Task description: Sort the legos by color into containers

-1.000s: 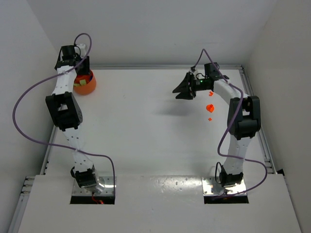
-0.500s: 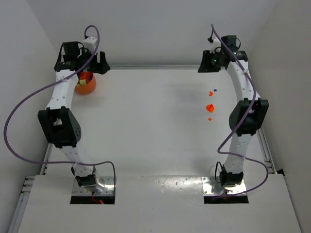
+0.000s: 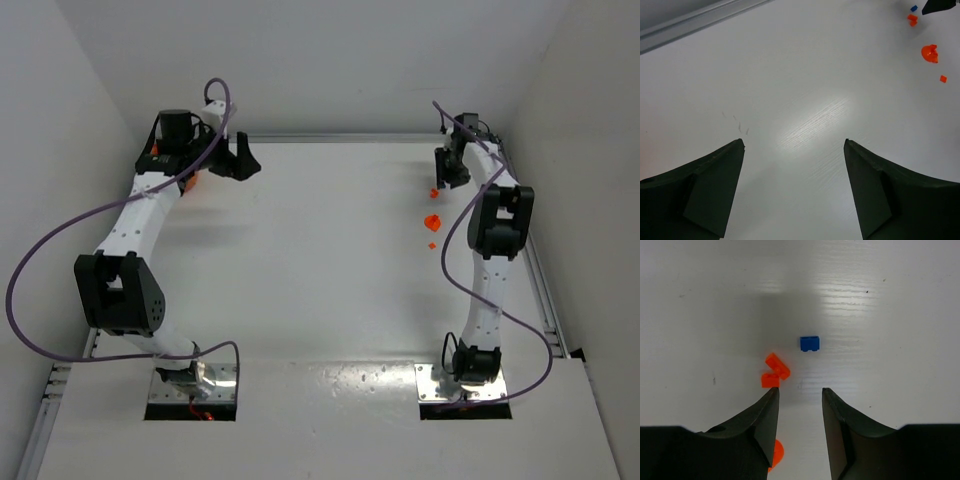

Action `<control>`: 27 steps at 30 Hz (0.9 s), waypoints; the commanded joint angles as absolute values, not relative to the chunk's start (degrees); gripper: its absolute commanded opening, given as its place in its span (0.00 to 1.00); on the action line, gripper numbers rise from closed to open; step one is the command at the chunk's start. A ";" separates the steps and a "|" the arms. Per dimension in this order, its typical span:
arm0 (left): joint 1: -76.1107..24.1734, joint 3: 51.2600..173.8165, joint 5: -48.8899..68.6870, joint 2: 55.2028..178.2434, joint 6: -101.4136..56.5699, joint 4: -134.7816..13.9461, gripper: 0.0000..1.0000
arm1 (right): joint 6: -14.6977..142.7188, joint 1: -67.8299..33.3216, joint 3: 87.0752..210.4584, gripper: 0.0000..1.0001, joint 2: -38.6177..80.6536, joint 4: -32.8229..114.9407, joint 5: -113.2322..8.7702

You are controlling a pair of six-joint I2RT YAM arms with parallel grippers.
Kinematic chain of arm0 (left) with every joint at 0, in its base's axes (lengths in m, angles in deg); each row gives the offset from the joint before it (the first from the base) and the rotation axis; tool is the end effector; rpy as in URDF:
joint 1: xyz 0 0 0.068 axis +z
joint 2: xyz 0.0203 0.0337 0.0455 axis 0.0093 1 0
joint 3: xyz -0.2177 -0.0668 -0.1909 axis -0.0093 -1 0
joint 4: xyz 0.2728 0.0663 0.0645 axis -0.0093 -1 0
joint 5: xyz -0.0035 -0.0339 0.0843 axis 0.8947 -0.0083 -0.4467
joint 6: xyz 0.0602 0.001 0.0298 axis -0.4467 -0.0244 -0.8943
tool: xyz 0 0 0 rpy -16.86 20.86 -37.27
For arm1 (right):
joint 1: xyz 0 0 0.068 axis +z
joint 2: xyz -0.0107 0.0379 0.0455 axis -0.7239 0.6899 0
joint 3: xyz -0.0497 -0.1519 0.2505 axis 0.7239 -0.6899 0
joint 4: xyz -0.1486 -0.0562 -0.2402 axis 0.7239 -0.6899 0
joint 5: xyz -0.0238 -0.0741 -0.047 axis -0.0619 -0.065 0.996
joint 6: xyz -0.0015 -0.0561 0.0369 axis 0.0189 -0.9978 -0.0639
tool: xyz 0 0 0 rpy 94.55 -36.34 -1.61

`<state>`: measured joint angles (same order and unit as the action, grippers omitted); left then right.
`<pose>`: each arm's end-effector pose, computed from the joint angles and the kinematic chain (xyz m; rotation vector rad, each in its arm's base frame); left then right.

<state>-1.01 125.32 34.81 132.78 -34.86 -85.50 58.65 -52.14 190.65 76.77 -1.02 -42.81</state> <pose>0.4080 -0.0403 0.3726 0.3929 2.0107 -0.6081 0.5654 -0.0587 0.1649 0.1773 2.6477 -0.0662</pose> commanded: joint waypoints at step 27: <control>-1.93 123.51 34.16 130.79 -31.45 -81.42 0.92 | 57.28 -53.24 201.45 0.40 86.36 2.63 -40.99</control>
<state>-1.53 122.67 33.95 132.69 -31.96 -83.38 57.60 -53.01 199.21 85.84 2.13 -40.56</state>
